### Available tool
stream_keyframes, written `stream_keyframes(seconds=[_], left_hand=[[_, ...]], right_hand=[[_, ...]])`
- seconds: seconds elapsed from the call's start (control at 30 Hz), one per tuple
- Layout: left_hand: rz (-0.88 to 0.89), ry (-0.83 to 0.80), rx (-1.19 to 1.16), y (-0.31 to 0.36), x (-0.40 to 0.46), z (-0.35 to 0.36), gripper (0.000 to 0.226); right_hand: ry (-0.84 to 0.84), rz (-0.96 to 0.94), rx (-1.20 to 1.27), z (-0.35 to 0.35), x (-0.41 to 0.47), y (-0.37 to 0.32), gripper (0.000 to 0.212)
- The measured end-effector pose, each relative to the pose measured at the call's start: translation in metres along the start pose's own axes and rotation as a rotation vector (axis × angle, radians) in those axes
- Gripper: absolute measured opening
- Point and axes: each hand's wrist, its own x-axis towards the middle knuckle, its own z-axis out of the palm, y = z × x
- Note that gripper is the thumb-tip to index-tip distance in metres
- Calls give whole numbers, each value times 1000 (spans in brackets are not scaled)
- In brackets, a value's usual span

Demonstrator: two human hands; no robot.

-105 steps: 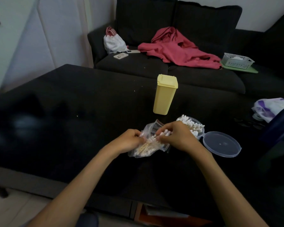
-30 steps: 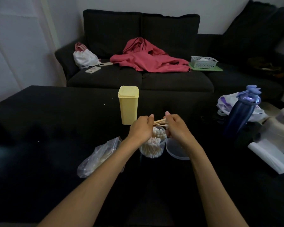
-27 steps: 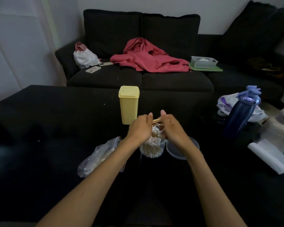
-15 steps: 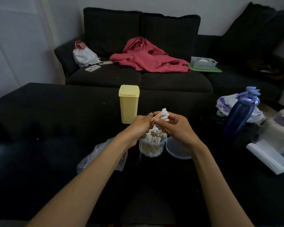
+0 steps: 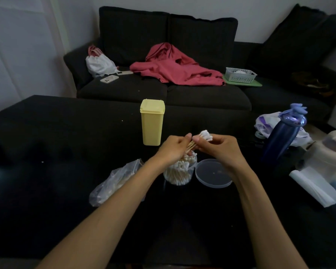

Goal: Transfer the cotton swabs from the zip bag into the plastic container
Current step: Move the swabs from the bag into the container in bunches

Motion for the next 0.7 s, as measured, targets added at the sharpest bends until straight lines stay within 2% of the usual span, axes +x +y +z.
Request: stream_keyframes(seconds=[0.07, 0.13, 0.23, 0.3, 0.4, 0.57, 0.63, 0.7], left_hand=[[75, 100, 192, -10, 3, -6, 46], [171, 119, 416, -19, -3, -14, 44], [290, -38, 747, -28, -14, -16, 52], [328, -102, 877, -30, -16, -10, 56], [382, -86, 954, -31, -14, -8, 48], [436, -89, 982, -42, -21, -30, 41], [457, -88, 964, -49, -26, -39, 39], [502, -77, 966, -55, -31, -46, 36]], right_hand=[[83, 43, 15, -7, 0, 0, 6], [160, 61, -17, -16, 0, 1, 5], [205, 111, -60, -23, 2, 2, 6], [190, 173, -65, -24, 6, 3, 8], [116, 278, -85, -22, 11, 3, 5], [-11, 332, -111, -20, 13, -5, 11], [-65, 275, -211, -16, 12, -8, 12], [-84, 124, -320, -6, 9, -7, 13]])
